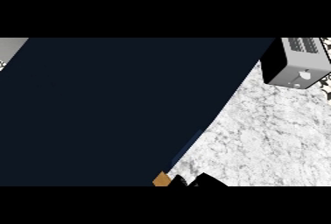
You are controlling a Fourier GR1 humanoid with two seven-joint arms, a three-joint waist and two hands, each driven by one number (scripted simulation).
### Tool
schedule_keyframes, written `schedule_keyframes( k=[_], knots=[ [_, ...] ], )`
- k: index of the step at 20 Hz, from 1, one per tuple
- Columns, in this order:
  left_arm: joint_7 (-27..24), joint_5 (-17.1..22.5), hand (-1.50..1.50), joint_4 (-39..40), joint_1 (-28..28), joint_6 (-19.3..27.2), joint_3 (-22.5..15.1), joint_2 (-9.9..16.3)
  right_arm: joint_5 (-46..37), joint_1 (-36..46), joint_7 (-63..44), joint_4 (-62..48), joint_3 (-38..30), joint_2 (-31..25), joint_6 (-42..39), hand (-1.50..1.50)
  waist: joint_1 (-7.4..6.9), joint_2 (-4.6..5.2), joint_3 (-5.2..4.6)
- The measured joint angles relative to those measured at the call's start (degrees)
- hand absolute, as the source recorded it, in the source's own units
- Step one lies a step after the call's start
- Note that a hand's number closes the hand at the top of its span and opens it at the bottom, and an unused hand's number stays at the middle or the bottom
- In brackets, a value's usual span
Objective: Pick up the wine, place it into the cabinet and close the cabinet
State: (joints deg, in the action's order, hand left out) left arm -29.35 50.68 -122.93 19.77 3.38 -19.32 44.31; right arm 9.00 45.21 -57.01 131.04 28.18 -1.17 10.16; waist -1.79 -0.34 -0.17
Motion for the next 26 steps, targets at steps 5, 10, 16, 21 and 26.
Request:
schedule_keyframes(
  k=[5,10,16,21,26],
  knots=[
    [-0.2,6.3,1.50,3.2,2.4,-9.1,8.4,4.2,-2.7,8.8,3.9,-10.8,4.9,0.8,6.1,1.50,-0.49,0.04,-0.04],
    [0.7,10.2,1.50,4.7,4.7,-15.6,13.3,6.7,-4.1,16.7,10.5,-24.8,5.8,1.0,11.8,1.50,-1.05,0.23,0.00],
    [1.4,13.0,1.50,6.1,6.7,-21.0,17.6,7.8,-1.0,25.1,18.9,-42.6,3.5,1.1,16.1,1.50,-1.96,0.58,0.02],
    [2.6,15.5,1.50,7.3,7.7,-24.0,21.7,9.0,2.3,27.8,27.3,-56.5,-0.7,1.2,14.0,1.50,-1.85,0.81,0.05],
    [4.1,16.6,1.50,7.9,7.0,-24.5,23.7,9.4,4.2,30.5,34.0,-66.8,-3.0,1.2,11.8,1.50,-1.72,0.01,0.04]
  ],
)
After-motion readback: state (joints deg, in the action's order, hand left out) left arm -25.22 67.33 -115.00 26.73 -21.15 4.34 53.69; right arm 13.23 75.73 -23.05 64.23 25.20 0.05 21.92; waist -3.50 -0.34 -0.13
